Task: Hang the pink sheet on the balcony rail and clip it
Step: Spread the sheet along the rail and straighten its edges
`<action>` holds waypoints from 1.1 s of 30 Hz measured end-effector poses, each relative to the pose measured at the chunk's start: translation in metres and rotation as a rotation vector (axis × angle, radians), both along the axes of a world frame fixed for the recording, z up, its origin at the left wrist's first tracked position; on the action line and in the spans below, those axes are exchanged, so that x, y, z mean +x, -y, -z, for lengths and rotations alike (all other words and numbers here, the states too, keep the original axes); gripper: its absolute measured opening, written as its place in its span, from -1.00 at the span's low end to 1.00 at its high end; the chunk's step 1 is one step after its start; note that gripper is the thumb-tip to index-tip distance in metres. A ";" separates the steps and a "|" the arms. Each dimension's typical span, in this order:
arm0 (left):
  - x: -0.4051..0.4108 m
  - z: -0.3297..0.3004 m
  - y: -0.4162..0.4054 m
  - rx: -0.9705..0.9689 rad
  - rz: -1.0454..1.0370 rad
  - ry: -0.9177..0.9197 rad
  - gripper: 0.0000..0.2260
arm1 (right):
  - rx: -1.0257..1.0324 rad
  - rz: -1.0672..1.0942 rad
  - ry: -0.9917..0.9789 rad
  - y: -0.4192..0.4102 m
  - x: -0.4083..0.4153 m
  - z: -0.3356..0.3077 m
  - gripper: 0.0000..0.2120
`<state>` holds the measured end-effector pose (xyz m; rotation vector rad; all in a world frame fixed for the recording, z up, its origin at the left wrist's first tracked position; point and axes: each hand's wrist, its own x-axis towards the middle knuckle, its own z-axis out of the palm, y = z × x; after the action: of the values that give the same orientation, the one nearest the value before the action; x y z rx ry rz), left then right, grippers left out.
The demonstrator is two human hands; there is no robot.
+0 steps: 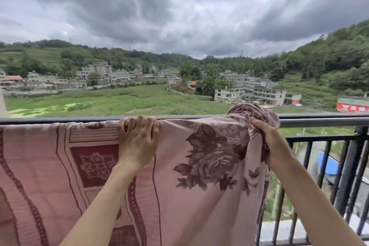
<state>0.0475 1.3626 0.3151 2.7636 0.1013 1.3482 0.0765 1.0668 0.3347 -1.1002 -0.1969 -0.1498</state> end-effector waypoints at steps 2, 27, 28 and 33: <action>0.000 -0.001 0.003 -0.015 -0.041 0.019 -0.51 | -0.006 -0.004 -0.001 0.026 0.009 0.001 -0.88; 0.050 0.008 0.161 0.084 0.041 0.082 -0.65 | -0.018 -0.023 0.097 0.107 0.042 0.012 -0.77; 0.050 0.008 0.162 0.073 0.037 0.071 -0.64 | -0.027 -0.010 0.081 0.116 0.043 0.010 -0.58; 0.052 0.003 0.167 -0.016 0.006 0.088 -0.65 | -0.022 0.047 0.051 0.161 0.055 0.007 -0.56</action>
<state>0.0992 1.1952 0.3116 2.6845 0.0994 1.4581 0.1312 0.9060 0.3275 -1.1242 -0.2189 -0.2187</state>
